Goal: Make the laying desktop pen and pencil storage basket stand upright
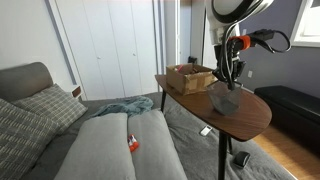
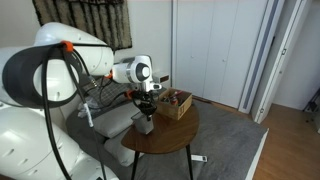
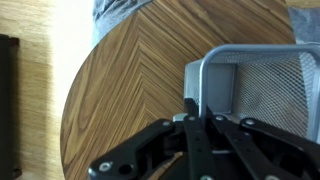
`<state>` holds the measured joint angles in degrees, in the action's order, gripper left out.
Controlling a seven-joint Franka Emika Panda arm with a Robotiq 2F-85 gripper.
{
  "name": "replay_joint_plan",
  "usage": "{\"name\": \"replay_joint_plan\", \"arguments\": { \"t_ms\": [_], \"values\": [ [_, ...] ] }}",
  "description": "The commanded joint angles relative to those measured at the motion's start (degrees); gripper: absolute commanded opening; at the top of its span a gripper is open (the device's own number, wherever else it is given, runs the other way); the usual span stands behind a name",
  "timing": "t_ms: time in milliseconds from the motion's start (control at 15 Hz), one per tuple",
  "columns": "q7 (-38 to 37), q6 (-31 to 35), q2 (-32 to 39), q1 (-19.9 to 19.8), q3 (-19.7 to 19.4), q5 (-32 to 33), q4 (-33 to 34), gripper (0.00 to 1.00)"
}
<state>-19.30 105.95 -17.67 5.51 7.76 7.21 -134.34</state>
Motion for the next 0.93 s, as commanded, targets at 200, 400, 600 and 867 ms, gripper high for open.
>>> {"name": "replay_joint_plan", "arguments": {
  "t_ms": [200, 400, 600, 867],
  "values": [
    [-1.1, 4.2, -0.1, -1.6, -0.4, -1.4, -3.4, 0.57],
    [-0.4, 2.8, -3.0, -0.9, 0.2, -1.4, -2.6, 0.77],
    [0.2, 1.5, -7.0, -0.4, 0.6, -1.8, -1.6, 0.99],
    [1.8, -0.3, -13.7, -0.3, 0.2, -3.0, -0.9, 1.0]
  ]
}}
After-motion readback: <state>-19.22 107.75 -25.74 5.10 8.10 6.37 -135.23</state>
